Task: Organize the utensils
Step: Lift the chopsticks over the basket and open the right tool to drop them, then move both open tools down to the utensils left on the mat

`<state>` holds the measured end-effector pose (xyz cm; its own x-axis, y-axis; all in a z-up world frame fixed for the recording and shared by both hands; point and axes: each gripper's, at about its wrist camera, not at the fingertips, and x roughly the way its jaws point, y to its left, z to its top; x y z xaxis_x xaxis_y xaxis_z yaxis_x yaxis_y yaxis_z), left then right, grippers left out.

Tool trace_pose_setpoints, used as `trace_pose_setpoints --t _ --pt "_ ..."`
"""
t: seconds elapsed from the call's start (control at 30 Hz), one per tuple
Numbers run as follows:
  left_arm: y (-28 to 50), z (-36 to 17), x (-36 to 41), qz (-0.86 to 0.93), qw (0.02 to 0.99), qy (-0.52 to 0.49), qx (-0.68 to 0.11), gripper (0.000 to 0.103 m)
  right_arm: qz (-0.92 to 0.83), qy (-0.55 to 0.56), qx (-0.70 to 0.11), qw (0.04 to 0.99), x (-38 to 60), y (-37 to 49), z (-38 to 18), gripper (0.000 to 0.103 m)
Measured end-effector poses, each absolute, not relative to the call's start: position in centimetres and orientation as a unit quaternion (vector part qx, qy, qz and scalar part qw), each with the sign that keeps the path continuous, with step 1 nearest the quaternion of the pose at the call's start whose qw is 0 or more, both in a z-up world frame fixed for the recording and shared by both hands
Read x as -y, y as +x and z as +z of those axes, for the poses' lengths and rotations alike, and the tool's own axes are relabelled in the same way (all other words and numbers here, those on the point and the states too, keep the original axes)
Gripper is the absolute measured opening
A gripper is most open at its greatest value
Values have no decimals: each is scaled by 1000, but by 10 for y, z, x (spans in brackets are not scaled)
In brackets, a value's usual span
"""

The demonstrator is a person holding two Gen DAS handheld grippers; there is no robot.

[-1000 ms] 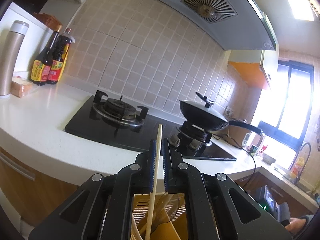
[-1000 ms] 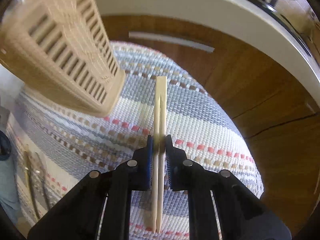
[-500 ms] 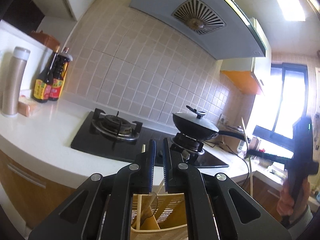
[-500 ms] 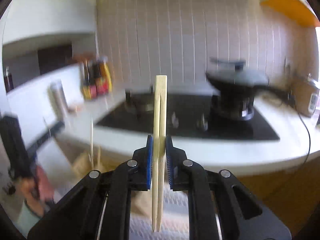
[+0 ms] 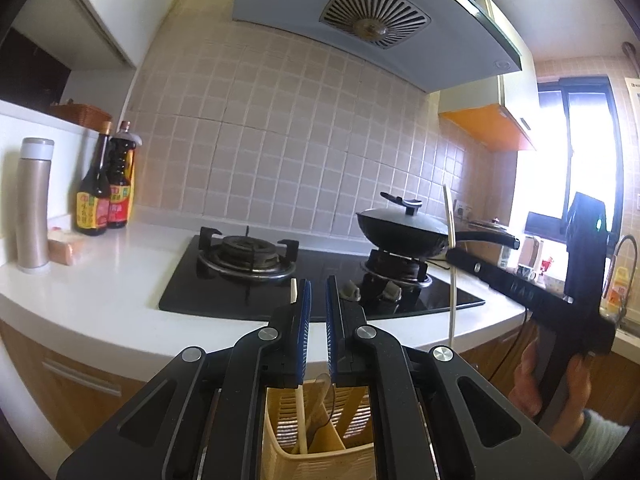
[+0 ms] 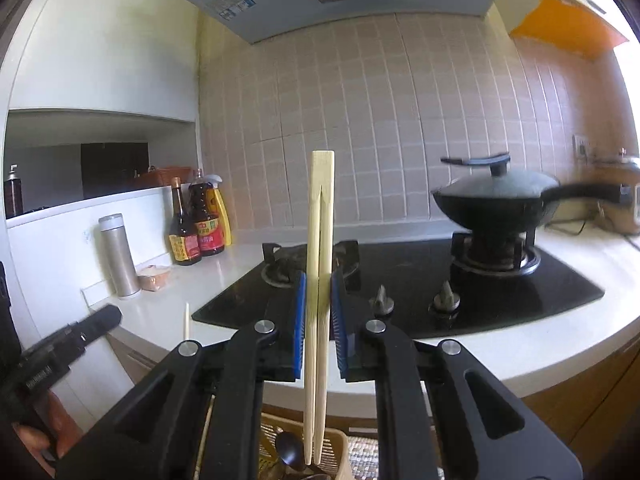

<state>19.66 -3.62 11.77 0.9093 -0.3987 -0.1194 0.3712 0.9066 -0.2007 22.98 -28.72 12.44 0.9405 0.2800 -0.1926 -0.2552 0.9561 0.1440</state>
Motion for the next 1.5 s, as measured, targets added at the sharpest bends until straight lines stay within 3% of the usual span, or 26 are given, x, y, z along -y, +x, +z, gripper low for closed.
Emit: trace_pose_setpoints --t 0.37,0.4,0.43,0.5,0.57,0.67,0.9,1.13,1.33,1.5 --pt "201 115 32 -199 971 -94 -90 7 168 82 -134 973 299 224 89 13" --pt "200 115 33 -200 971 -93 -92 7 173 79 -145 971 300 221 88 20" --pt "199 115 32 -200 971 -94 -94 8 175 79 -150 970 301 217 89 36" --pt "194 115 31 -202 969 -100 -99 8 169 76 -146 972 306 202 94 49" --pt "186 115 31 -204 968 -103 -104 10 168 68 -153 971 309 187 101 49" --pt "165 117 30 -200 967 -101 -119 27 162 60 -164 971 314 158 112 49" --pt "101 119 29 -195 962 -71 -179 40 133 19 -245 960 310 93 117 49" --pt "63 81 21 -181 940 -63 -283 40 136 -11 -357 924 288 61 69 49" --pt "74 2 17 -182 877 -81 -438 38 148 -18 -463 874 268 61 6 49" --pt "74 -43 20 -158 859 -53 -484 28 138 -37 -485 862 260 55 -33 34"
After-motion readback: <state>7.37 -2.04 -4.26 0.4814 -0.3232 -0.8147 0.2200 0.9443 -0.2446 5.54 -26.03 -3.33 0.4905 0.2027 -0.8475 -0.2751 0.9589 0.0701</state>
